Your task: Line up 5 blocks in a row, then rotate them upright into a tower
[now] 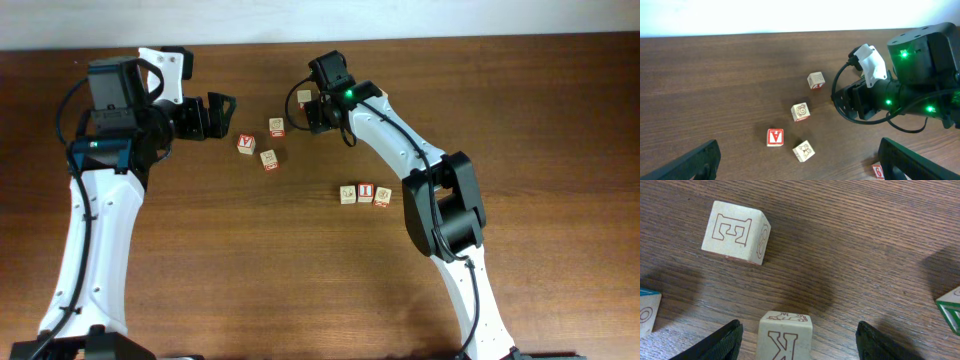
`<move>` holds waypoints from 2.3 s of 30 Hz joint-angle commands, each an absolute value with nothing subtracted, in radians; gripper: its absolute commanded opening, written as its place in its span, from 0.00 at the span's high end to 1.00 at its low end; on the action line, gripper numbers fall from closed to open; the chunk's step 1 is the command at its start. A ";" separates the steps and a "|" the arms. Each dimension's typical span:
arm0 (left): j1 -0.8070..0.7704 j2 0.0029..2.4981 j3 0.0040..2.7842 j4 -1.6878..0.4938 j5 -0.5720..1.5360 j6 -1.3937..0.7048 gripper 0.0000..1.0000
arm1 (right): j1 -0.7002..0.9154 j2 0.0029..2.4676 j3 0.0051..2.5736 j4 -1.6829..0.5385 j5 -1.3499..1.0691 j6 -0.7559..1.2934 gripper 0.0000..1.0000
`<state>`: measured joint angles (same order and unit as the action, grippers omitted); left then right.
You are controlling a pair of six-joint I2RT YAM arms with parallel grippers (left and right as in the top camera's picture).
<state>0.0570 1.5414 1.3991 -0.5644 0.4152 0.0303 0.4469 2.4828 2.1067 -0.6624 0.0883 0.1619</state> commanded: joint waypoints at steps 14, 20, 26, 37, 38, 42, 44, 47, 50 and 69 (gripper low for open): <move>0.055 1.547 1.418 -0.562 0.423 0.046 0.01 | 0.500 2.413 2.146 -0.823 0.084 0.233 0.71; 0.055 1.547 1.418 -0.563 0.423 0.046 0.01 | 0.600 2.347 2.144 -1.102 0.083 0.376 0.80; 0.055 1.547 1.418 -0.562 0.423 0.046 0.01 | 0.628 2.354 2.018 -1.182 0.090 0.586 0.82; 0.055 1.547 1.418 -0.563 0.423 0.046 0.01 | 0.628 2.355 1.953 -1.259 0.063 0.603 0.63; 0.055 1.547 1.418 -0.563 0.423 0.046 0.01 | 0.628 2.355 1.953 -1.266 0.063 0.603 0.63; 0.055 1.547 1.418 -0.562 0.423 0.046 0.01 | 0.628 2.355 1.974 -1.277 0.059 0.591 0.45; 0.055 1.547 1.418 -0.563 0.423 0.046 0.01 | 0.628 2.353 2.008 -1.296 0.057 0.576 0.38; 0.055 1.547 1.418 -0.563 0.423 0.046 0.01 | 0.627 2.349 2.088 -1.345 0.064 0.557 0.33; 0.055 1.547 1.418 -0.563 0.423 0.046 0.01 | 0.630 2.347 2.157 -1.351 0.059 0.497 0.32; 0.055 1.547 1.418 -0.563 0.423 0.046 0.01 | 0.696 2.469 2.158 -0.768 0.007 0.224 0.31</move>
